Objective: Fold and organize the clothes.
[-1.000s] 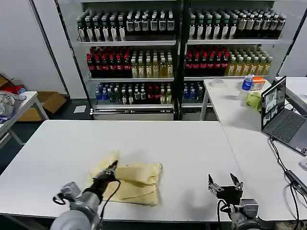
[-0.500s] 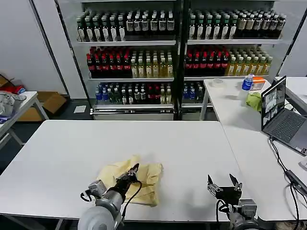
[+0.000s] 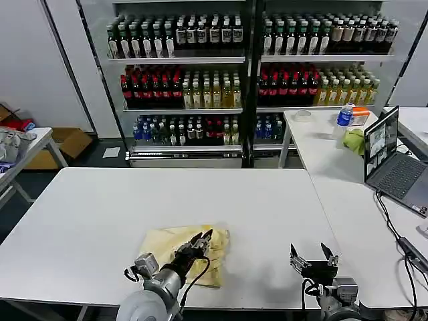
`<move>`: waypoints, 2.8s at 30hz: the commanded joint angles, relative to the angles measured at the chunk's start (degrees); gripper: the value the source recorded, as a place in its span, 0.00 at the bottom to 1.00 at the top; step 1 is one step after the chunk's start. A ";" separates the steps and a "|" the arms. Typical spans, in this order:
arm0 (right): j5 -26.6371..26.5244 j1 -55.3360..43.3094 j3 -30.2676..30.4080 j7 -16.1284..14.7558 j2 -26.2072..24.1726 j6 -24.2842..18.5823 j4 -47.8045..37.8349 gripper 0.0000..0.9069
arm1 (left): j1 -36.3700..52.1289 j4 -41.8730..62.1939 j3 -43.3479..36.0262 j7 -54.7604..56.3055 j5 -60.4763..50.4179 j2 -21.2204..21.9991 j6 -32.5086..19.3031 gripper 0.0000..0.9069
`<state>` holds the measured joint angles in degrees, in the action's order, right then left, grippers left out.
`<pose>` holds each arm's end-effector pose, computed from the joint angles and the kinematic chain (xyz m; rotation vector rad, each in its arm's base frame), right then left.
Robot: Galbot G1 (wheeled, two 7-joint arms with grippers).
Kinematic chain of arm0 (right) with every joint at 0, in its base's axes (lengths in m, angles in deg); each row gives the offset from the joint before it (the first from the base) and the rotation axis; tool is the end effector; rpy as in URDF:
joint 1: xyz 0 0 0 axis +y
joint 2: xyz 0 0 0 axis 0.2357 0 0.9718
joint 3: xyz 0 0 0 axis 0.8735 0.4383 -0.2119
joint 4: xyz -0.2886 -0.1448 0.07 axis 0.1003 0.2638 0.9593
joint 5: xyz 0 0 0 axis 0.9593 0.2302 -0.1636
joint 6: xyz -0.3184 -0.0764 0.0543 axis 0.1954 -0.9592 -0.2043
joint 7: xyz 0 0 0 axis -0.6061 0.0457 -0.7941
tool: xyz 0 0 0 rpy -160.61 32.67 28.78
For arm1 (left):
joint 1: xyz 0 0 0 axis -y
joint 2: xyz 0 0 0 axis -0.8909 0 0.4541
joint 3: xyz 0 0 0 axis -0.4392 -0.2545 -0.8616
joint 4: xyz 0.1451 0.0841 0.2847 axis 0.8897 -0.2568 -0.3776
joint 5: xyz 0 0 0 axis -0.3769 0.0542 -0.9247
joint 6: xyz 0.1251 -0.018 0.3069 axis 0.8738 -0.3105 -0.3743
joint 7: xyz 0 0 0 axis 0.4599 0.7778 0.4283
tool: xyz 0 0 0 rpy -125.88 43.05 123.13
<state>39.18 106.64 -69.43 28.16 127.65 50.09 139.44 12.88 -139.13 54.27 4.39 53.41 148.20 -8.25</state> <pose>0.1665 -0.0449 -0.2449 -0.0359 -2.7502 0.0685 0.2149 -0.0475 -0.2431 -0.4359 -2.4847 0.8238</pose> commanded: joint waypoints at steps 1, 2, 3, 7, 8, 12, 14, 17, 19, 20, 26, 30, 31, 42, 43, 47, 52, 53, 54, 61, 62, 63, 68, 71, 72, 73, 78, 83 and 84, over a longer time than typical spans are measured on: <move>0.02 -0.06 -0.02 -0.05 0.02 0.02 0.02 1.00 | -2.81 -7.41 -0.41 -2.52 4.52 0.12 -0.12 1.00; 0.01 -0.06 -0.03 -0.05 0.01 0.02 0.01 1.00 | -3.40 -8.84 0.43 -2.67 4.99 0.09 -0.04 1.00; 0.01 -0.04 -0.05 -0.09 -0.02 0.00 0.01 1.00 | -4.25 -9.85 1.63 -2.70 5.29 -0.16 0.02 1.00; 0.03 -0.07 0.04 -0.22 0.20 -0.12 -0.07 1.00 | -6.18 -11.00 8.07 -2.28 6.04 -1.97 0.10 1.00; 0.04 -0.10 0.12 -0.24 0.33 -0.14 -0.08 1.00 | -6.79 -10.86 9.97 -2.08 6.13 -2.71 0.13 1.00; 0.06 -0.33 0.44 -0.31 0.53 -0.15 0.00 1.00 | -9.39 -8.90 18.29 -2.03 3.47 -6.58 0.23 1.00; 0.01 -0.42 0.39 -0.34 0.47 -0.14 0.05 1.00 | -10.47 -7.56 21.27 -2.02 2.96 -7.69 0.31 1.00; -0.05 -0.45 0.30 -0.38 0.22 -0.15 0.09 1.00 | -11.48 -4.96 24.79 -2.40 0.05 -9.39 0.56 1.00; -0.15 -0.44 0.23 -0.40 0.00 -0.15 0.12 1.00 | -11.85 -3.71 26.04 -2.89 -0.97 -10.38 0.92 1.00; -0.21 -0.46 0.17 -0.40 -0.13 -0.15 0.11 1.00 | -12.01 -2.89 26.53 -3.04 -0.92 -10.70 1.00 1.00; -0.36 -0.25 0.05 -0.44 -0.40 -0.15 0.28 1.00 | -11.99 1.26 26.79 -5.23 -1.13 -11.14 3.61 1.00; -0.69 -0.12 -0.33 -0.43 -0.80 -0.14 0.50 1.00 | -11.23 4.07 26.04 -6.34 0.50 -10.56 6.38 1.00; -0.74 -0.07 -0.47 -0.43 -0.89 -0.14 0.55 1.00 | -11.01 4.41 25.83 -6.62 1.13 -10.44 6.77 1.00; -0.99 0.30 -1.00 -0.37 -0.93 -0.07 1.02 1.00 | -9.01 6.75 23.03 -8.52 3.82 -9.25 9.47 1.00; -0.98 0.34 -1.05 -0.37 -0.89 -0.08 1.02 1.00 | -8.74 7.05 22.83 -8.59 3.82 -9.24 9.48 1.00; -0.94 0.51 -1.06 -0.34 -0.68 -0.03 1.16 1.00 | -7.73 8.08 22.61 -8.87 5.24 -9.19 9.46 1.00; -0.87 0.58 -1.02 -0.26 -0.44 0.05 1.29 1.00 | -6.73 8.40 22.87 -9.60 9.25 -8.89 9.41 1.00; -0.85 0.62 -1.03 -0.26 -0.38 0.09 1.37 1.00 | -6.57 8.62 22.90 -9.92 9.65 -8.79 9.37 1.00; -0.83 0.66 -1.04 -0.25 -0.35 0.12 1.41 1.00 | -6.30 8.85 22.93 -10.08 10.31 -8.71 9.34 1.00; -0.77 1.39 -1.65 -0.26 -0.02 0.19 1.95 1.00 | -6.01 9.86 22.71 -12.56 12.32 -8.24 9.37 0.82; -0.73 1.57 -1.77 -0.27 0.04 0.19 2.05 1.00 | -5.86 10.21 22.68 -12.67 12.52 -8.14 9.30 0.43; -0.71 1.65 -1.81 -0.27 0.09 0.19 2.11 1.00 | -5.62 10.71 22.66 -12.76 12.67 -8.07 9.23 0.30; -0.62 2.30 -2.25 -0.25 0.44 0.18 2.55 1.00 | -5.11 11.82 22.58 -13.53 13.46 -7.94 8.07 0.02; -0.57 2.67 -2.54 -0.26 0.64 0.19 2.86 1.00 | -4.96 12.24 22.73 -13.79 14.08 -7.89 7.89 0.01; -0.57 2.72 -2.55 -0.24 0.63 0.19 2.90 1.00 | -4.92 12.45 22.86 -13.86 14.37 -7.86 7.90 0.01; -0.53 2.91 -2.67 -0.26 0.70 0.20 3.05 1.00 | -4.93 12.65 22.98 -14.01 14.86 -7.78 7.93 0.01; -0.39 3.49 -3.00 -0.26 1.03 0.20 3.50 1.00 | -5.22 13.05 23.46 -14.59 17.16 -7.29 8.14 0.01; -0.33 3.96 -3.29 -0.24 1.25 0.29 4.07 1.00 | -5.32 13.02 24.16 -14.73 20.20 -6.70 8.33 0.01; -0.33 4.09 -3.39 -0.23 1.29 0.30 4.20 1.00 | -5.28 12.90 24.44 -14.65 21.32 -6.58 8.31 0.01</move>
<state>38.81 110.33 -72.63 27.90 128.86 50.34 143.27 7.39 -126.57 78.31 -9.91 70.09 141.51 0.21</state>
